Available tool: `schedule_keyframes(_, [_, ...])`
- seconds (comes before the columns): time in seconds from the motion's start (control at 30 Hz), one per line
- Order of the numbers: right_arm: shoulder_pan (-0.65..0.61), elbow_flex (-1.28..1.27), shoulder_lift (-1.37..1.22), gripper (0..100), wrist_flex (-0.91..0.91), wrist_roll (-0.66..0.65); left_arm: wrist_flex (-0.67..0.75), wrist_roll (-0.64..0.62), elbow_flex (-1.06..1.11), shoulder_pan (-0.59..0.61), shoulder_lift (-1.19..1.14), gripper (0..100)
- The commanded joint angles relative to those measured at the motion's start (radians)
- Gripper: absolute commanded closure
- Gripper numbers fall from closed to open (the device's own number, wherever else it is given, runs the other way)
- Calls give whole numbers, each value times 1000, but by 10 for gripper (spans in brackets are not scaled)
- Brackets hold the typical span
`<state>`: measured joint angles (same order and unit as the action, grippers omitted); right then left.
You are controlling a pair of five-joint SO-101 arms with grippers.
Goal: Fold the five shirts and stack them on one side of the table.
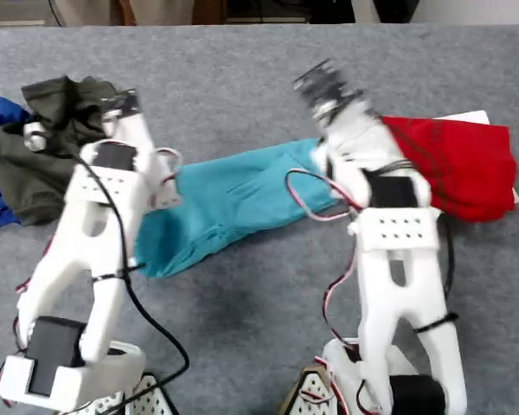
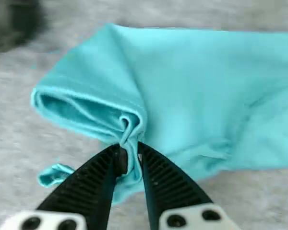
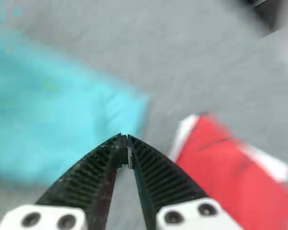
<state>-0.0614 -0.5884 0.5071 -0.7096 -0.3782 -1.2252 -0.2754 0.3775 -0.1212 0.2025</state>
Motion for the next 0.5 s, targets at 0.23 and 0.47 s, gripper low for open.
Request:
schedule_keyframes(0.23, [282,130,64,995,319,456,226,-98,-195,-325,-76,981])
schedule_keyframes(0.47, [487,262,82,995,227,489,238,-173,-540,-428,-351,981])
